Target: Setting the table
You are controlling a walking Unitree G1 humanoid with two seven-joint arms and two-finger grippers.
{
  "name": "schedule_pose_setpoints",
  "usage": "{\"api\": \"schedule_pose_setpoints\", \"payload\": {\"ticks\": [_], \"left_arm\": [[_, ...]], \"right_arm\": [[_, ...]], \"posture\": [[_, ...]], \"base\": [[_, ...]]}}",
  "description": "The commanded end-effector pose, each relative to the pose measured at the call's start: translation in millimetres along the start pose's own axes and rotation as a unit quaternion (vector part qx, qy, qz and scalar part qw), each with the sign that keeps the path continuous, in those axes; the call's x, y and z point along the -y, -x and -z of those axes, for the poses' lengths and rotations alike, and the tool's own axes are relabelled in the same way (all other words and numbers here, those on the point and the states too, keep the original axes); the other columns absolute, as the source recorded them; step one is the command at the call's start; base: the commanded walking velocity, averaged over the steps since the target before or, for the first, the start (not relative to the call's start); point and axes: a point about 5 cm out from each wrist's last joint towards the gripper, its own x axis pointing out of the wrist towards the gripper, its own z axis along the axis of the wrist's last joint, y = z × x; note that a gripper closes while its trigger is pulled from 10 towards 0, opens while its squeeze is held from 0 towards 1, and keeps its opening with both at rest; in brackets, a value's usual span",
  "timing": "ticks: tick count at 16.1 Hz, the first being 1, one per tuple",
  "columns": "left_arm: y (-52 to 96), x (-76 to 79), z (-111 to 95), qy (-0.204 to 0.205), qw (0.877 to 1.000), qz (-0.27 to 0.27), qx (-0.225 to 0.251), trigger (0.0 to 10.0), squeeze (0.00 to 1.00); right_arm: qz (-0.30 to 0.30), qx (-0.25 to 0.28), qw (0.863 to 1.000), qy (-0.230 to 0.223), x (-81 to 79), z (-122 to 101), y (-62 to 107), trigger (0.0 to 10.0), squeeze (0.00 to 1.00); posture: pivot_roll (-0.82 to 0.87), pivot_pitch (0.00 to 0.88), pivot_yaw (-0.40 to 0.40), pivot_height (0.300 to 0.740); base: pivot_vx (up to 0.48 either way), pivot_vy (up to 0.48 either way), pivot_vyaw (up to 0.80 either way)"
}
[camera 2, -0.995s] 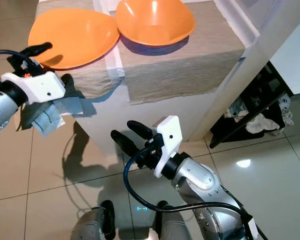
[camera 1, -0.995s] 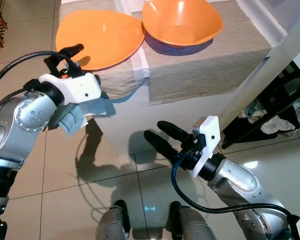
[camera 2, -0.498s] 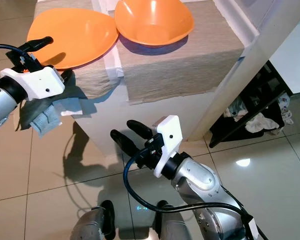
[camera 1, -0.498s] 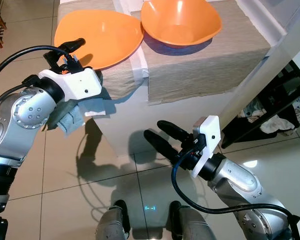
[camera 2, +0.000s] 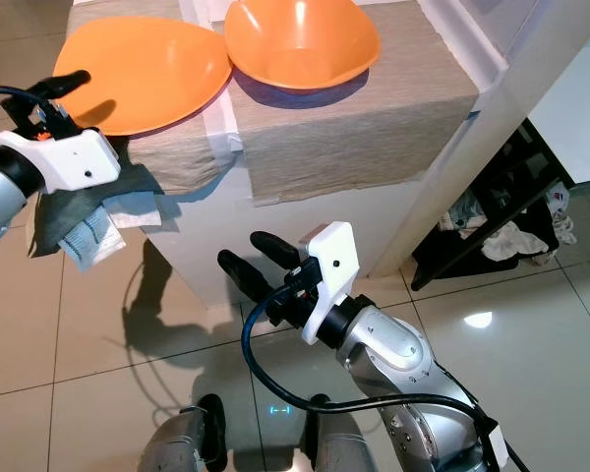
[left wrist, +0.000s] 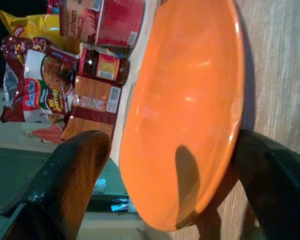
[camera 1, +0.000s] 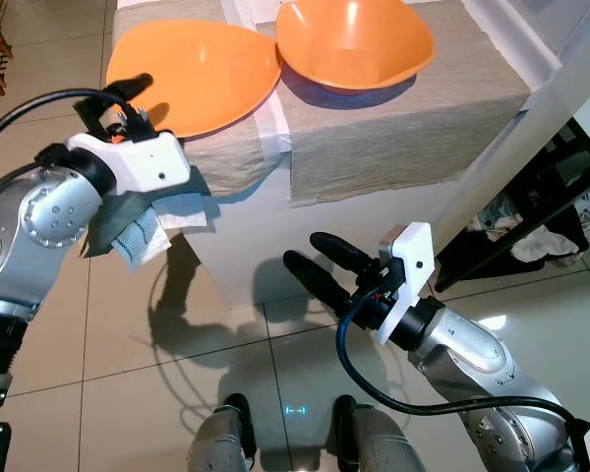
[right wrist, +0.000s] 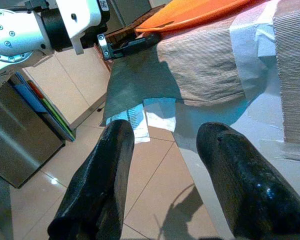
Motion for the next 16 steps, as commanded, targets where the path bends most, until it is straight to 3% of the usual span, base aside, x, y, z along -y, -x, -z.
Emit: {"api": "schedule_pose_setpoints", "payload": {"ticks": [1,3,4,5,9,16], "left_arm": [[0.7,1.6,7.4,-0.011,1.0,0.008,-0.019,10.0,0.0],[-0.8,1.6,7.3,-0.011,1.0,0.008,-0.02,10.0,0.0],[-4.4,4.6,5.5,-0.011,1.0,0.017,-0.014,2.0,0.0],[-6.4,6.8,4.5,-0.01,1.0,0.022,-0.01,0.0,0.0],[-16.9,27.7,1.3,-0.014,0.996,0.082,0.01,0.0,0.0],[-33.3,10.4,5.2,-0.045,0.996,0.073,0.014,0.0,0.0]], "right_arm": [[-0.003,0.009,1.0,0.006,-2.8,-6.1,1.1,10.0,0.0],[-0.002,0.01,1.0,0.006,-2.7,-6.7,0.8,10.0,0.0],[0.0,0.011,1.0,0.007,-2.2,-7.5,0.2,10.0,0.0],[0.001,0.011,1.0,0.007,-2.0,-7.9,0.0,10.0,0.0],[0.009,0.014,1.0,0.009,0.1,-10.9,-0.5,10.0,0.0],[0.009,0.023,1.0,0.01,-1.1,-16.6,-2.0,10.0,0.0]], "posture": [[-0.07,0.3,0.022,0.74],[-0.07,0.301,0.022,0.74],[-0.07,0.301,0.022,0.74],[-0.07,0.301,0.022,0.74],[-0.08,0.303,0.024,0.74],[-0.08,0.303,0.027,0.74]], "base": [[0.0,0.0,0.0],[0.0,0.0,0.0],[0.0,0.0,0.0],[0.0,0.0,0.0],[0.0,0.0,0.0],[0.0,0.0,0.0]]}}
